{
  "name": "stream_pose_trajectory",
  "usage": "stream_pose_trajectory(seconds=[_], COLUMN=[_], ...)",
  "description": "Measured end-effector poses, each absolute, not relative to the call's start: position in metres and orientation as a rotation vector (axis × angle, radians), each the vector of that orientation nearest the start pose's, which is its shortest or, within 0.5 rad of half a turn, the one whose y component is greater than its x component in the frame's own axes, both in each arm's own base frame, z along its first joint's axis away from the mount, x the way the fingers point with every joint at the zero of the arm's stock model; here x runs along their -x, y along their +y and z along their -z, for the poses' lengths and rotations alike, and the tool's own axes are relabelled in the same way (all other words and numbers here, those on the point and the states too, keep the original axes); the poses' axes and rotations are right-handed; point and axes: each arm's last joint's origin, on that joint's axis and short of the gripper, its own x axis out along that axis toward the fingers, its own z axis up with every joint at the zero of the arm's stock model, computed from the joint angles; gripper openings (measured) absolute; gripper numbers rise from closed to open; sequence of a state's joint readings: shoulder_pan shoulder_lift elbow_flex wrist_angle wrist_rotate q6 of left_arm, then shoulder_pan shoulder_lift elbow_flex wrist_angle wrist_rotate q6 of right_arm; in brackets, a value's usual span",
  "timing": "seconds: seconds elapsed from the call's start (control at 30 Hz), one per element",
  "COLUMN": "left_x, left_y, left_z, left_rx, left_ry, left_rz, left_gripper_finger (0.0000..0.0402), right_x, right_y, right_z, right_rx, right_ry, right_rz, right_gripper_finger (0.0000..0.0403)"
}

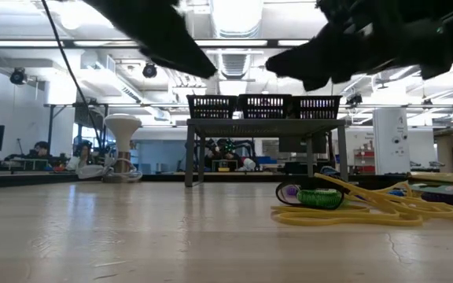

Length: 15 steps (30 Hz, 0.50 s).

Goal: Pick & Place Office Desk Supplies
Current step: Put the violet spring keychain into the middle black bin on the shelf

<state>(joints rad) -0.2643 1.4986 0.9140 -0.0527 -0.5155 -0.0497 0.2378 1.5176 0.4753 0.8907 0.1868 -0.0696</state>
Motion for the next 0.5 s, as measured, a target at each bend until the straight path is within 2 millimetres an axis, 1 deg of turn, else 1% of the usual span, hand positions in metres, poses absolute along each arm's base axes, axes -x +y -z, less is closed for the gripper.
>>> stream_pose_trajectory(seconds=[0.07, 0.1, 0.13, 0.2, 0.27, 0.37, 0.5], left_x=[-0.294, -0.287, -0.28, -0.267, -0.256, -0.242, -0.226], left_y=[-0.093, -0.102, -0.109, -0.116, -0.116, -0.107, -0.091], left_z=[-0.215, -0.208, -0.201, -0.187, -0.173, -0.152, -0.133], left_rx=[-0.218, -0.219, -0.217, -0.194, -0.13, -0.028, 0.089], left_ry=[0.516, 0.484, 0.461, 0.424, 0.396, 0.384, 0.326], left_rz=[-0.258, -0.275, -0.292, -0.329, -0.355, -0.359, -0.388], left_gripper_finger=[0.0238, 0.0238, 0.0239, 0.0239, 0.0238, 0.0237, 0.0237], right_x=[-0.265, -0.261, -0.258, -0.249, -0.24, -0.228, -0.223], right_y=[0.063, 0.063, 0.064, 0.064, 0.062, 0.058, 0.056], right_z=[-0.175, -0.178, -0.179, -0.182, -0.184, -0.184, -0.177], right_rx=[0.1, 0.096, 0.085, 0.049, -0.012, -0.122, -0.181], right_ry=[0.176, 0.201, 0.233, 0.312, 0.402, 0.525, 0.585], right_rz=[-0.061, -0.049, -0.035, -0.008, 0.013, 0.061, 0.097], right_gripper_finger=[0.0061, 0.0061, 0.0061, 0.0061, 0.0061, 0.0061, 0.0063])
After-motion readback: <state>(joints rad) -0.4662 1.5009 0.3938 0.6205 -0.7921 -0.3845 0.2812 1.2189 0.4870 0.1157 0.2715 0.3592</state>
